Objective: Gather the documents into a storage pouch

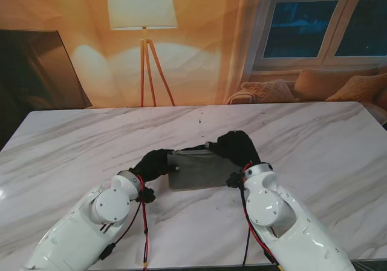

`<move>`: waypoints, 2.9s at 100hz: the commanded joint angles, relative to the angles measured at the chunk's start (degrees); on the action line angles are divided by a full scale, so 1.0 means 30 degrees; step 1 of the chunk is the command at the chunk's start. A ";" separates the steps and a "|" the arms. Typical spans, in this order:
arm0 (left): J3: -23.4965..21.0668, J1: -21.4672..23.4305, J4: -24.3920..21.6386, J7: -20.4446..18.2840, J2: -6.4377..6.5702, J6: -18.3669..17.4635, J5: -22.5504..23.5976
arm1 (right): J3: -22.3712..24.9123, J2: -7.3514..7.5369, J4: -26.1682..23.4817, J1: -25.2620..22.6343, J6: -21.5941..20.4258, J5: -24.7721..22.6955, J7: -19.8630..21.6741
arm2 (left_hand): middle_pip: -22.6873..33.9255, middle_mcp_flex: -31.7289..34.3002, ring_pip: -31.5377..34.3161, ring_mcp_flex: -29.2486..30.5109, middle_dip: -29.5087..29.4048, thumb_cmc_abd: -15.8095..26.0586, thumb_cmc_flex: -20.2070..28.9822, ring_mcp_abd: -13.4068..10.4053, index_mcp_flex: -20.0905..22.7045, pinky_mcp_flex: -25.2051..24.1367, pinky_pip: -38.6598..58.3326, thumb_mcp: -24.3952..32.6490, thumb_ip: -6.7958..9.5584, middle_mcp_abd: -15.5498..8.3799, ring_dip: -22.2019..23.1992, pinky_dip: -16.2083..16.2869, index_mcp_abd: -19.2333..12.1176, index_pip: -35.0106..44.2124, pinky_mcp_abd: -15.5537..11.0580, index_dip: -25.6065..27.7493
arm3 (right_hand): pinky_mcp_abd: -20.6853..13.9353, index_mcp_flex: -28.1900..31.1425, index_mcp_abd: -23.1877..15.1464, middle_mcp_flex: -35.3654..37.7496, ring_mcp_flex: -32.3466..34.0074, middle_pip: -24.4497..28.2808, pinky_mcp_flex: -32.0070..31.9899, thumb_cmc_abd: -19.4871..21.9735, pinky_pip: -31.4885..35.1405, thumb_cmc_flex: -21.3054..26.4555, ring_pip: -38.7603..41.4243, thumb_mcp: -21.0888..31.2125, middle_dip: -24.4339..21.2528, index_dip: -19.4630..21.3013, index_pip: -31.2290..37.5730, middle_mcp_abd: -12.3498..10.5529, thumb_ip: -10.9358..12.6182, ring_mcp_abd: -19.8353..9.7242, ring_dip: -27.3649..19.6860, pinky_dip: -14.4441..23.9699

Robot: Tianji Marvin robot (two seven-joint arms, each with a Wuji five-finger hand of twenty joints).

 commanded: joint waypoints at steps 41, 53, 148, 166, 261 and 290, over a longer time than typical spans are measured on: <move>-0.0263 0.0643 -0.0593 -0.0334 0.0112 0.0101 -0.0075 | 0.0404 -0.0255 0.0034 0.1359 0.1511 0.0212 -0.0059 | 0.1231 0.0197 0.0443 -0.0216 0.1412 0.1665 0.2187 0.0671 0.2006 -0.0268 0.0202 0.0293 0.1145 -0.0272 0.0582 0.0015 -0.1428 0.4209 -0.0848 0.3244 | -0.1922 0.1850 0.1209 0.2731 0.0104 0.1856 0.3009 -0.0105 0.5087 -0.0280 0.2804 -0.0406 0.0371 0.0551 0.1878 0.1692 0.0894 -0.2667 0.1716 -0.0730; -0.0305 0.0700 -0.0647 -0.0338 0.0101 0.0224 -0.0196 | 0.0421 -0.0303 0.0473 0.1614 0.1818 0.0121 -0.0207 | 0.1257 0.0182 0.0437 -0.0239 0.1456 0.1673 0.2161 0.0693 0.2089 -0.0268 0.0202 0.0338 0.1120 -0.0348 0.0617 0.0015 -0.1474 0.4246 -0.0848 0.3332 | -0.1947 0.1842 0.1226 0.2603 0.0098 0.1840 0.3006 -0.0021 0.5086 -0.0280 0.2747 -0.0424 0.0408 0.0518 0.1870 0.1631 0.0857 -0.2653 0.1767 -0.0730; -0.1451 0.1555 -0.1507 0.0004 0.0202 0.0854 0.0437 | 0.2627 -0.0288 0.2378 0.1842 0.2599 -0.1307 -0.1738 | 0.1094 0.0270 0.0334 -0.0201 0.1379 0.1537 0.2096 0.0662 0.2261 -0.0238 0.0195 0.0630 0.1013 -0.0399 0.0629 0.0021 -0.1473 0.4139 -0.0823 0.3635 | -0.1890 0.1827 0.1432 0.2450 0.0115 0.1777 0.2981 -0.0105 0.4946 -0.0103 0.2529 -0.0323 0.0526 0.0441 0.1696 0.1649 0.0805 -0.2523 0.1785 -0.0806; -0.1749 0.1675 -0.1645 0.0104 0.0244 0.0806 0.0757 | 0.3163 -0.0241 0.3074 0.1905 0.2692 -0.1786 -0.2101 | 0.1072 0.0282 0.0330 -0.0199 0.1348 0.1518 0.2071 0.0661 0.2237 -0.0238 0.0193 0.0640 0.1007 -0.0386 0.0625 0.0024 -0.1497 0.4105 -0.0823 0.3640 | -0.1883 0.1825 0.1514 0.2420 0.0114 0.1768 0.2982 -0.0070 0.4934 -0.0123 0.2506 -0.0310 0.0536 0.0438 0.1668 0.1657 0.0799 -0.2493 0.1779 -0.0813; -0.2131 0.1683 -0.1659 0.1234 -0.0015 0.1023 0.0823 | 0.4092 -0.0064 0.4362 0.2101 0.2347 -0.1905 -0.1794 | 0.0852 0.0363 0.0116 -0.0098 0.1063 0.1227 0.2006 0.0599 0.2210 -0.0107 0.0188 0.0990 0.0972 -0.0568 0.0384 0.0059 -0.1363 0.4017 -0.0749 0.3509 | -0.0220 -0.3423 -0.0466 -0.3138 -0.2000 -0.3919 -0.4367 0.0227 0.0398 -0.0459 -0.3907 -0.0109 -0.2500 -0.2727 -0.6985 0.1106 0.0882 0.0111 -0.2145 0.0215; -0.1875 0.0895 -0.1253 0.1177 -0.0131 0.1403 0.0467 | 0.4344 0.0129 0.2531 0.1240 0.2116 -0.1506 -0.0579 | 0.0477 0.0569 -0.0018 0.0248 0.0580 0.0926 0.1879 0.0708 0.2115 0.0263 0.0413 0.1292 0.0964 -0.0581 0.0129 0.0172 -0.1210 0.3798 -0.0625 0.3214 | 0.0035 -1.2777 -0.3243 -0.9997 -1.0798 -0.8114 -1.3216 0.0106 -0.8033 -0.0666 -1.2780 -0.0640 -0.4619 -0.8027 -1.5285 -0.0262 0.1223 0.0653 -0.2011 0.2146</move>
